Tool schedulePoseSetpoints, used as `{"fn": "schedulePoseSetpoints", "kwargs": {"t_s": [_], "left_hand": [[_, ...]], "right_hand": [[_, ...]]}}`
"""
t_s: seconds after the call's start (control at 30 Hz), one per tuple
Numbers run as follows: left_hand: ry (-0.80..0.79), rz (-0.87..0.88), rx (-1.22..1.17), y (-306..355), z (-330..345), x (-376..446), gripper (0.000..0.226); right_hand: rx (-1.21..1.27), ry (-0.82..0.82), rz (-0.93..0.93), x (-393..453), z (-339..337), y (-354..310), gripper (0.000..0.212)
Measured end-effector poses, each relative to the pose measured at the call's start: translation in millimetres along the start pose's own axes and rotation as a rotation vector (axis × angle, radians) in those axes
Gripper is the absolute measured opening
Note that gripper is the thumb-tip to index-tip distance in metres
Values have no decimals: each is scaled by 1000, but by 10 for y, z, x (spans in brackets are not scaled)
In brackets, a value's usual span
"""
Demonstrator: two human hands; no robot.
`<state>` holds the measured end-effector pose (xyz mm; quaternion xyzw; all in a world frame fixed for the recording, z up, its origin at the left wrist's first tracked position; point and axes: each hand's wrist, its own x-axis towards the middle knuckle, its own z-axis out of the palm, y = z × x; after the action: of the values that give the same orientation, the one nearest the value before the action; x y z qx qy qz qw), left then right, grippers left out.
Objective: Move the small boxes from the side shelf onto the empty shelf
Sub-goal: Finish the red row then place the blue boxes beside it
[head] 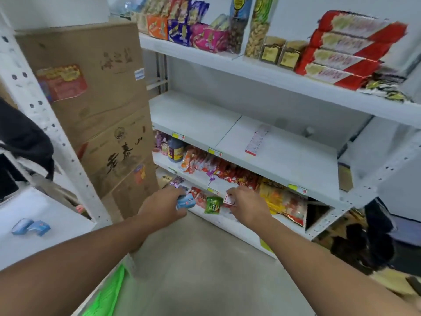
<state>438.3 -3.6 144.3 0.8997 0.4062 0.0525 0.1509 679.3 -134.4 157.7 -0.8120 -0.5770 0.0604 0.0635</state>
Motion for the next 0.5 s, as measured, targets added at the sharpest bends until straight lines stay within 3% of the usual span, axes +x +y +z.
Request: {"fn": "schedulePoseSetpoints", "kwargs": {"t_s": [0.5], "left_hand": [[-15, 238, 31, 2069, 524, 1232, 48]], "right_hand": [[97, 52, 193, -281, -441, 2135, 50]]}}
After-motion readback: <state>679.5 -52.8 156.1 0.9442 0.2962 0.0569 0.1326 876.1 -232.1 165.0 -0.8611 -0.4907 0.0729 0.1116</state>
